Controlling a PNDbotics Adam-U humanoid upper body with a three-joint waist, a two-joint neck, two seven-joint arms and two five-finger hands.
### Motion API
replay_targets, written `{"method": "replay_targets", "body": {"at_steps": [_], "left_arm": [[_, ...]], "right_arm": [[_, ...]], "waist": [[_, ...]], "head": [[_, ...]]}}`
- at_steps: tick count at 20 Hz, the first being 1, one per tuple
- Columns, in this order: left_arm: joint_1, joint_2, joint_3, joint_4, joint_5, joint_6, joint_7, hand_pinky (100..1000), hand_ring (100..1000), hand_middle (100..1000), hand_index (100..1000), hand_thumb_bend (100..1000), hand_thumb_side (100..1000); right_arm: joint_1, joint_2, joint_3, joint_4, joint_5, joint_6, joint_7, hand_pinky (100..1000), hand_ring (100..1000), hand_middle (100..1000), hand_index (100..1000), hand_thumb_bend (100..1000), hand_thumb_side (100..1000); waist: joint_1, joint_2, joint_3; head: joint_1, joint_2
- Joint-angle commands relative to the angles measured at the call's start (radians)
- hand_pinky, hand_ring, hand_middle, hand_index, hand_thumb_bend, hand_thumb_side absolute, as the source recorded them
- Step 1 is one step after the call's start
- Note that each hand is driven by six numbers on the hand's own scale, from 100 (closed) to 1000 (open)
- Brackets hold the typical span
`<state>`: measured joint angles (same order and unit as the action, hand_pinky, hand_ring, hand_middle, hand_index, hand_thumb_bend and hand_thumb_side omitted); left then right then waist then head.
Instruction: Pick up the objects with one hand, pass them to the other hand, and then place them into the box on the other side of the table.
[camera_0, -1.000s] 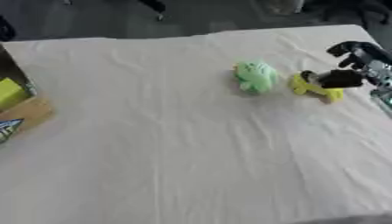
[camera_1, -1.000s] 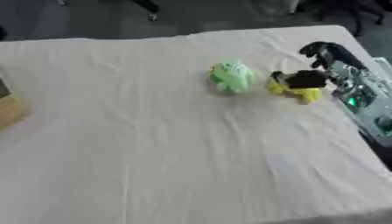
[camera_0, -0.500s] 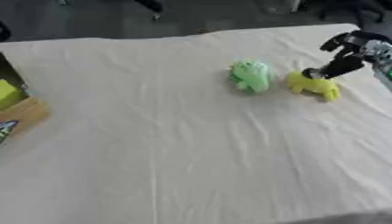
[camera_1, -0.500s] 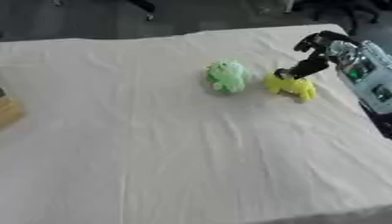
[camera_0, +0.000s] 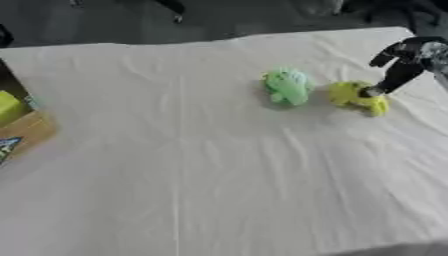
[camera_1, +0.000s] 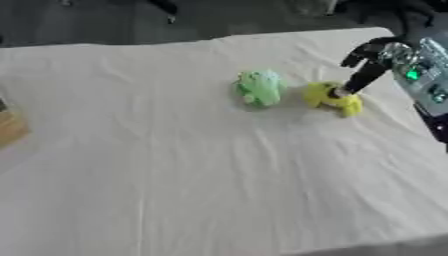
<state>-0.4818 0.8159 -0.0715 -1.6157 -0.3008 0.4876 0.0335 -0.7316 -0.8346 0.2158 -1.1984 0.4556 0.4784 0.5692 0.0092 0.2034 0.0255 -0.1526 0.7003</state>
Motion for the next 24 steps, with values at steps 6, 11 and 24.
{"method": "replay_targets", "body": {"at_steps": [6,11,24], "left_arm": [[-0.006,0.015,0.02,-0.001,0.007,0.003,0.007,597,705,632,806,207,493],[-0.008,0.013,0.021,-0.002,0.008,0.003,0.007,598,705,632,806,207,494],[-0.009,0.006,0.023,-0.004,0.015,0.007,0.013,597,705,632,806,199,507]], "right_arm": [[-0.029,-0.008,-0.023,0.063,0.063,-0.011,-0.008,898,867,873,839,497,184],[-0.036,0.006,-0.023,0.097,0.093,-0.017,-0.01,899,869,875,841,498,186],[-0.053,0.028,-0.028,0.167,0.149,-0.035,-0.028,903,874,881,843,489,165]], "waist": [[0.004,-0.011,0.001],[0.009,-0.008,0.005],[0.019,0.007,0.016]], "head": [[-0.005,-0.007],[-0.009,-0.006],[-0.004,-0.012]]}}
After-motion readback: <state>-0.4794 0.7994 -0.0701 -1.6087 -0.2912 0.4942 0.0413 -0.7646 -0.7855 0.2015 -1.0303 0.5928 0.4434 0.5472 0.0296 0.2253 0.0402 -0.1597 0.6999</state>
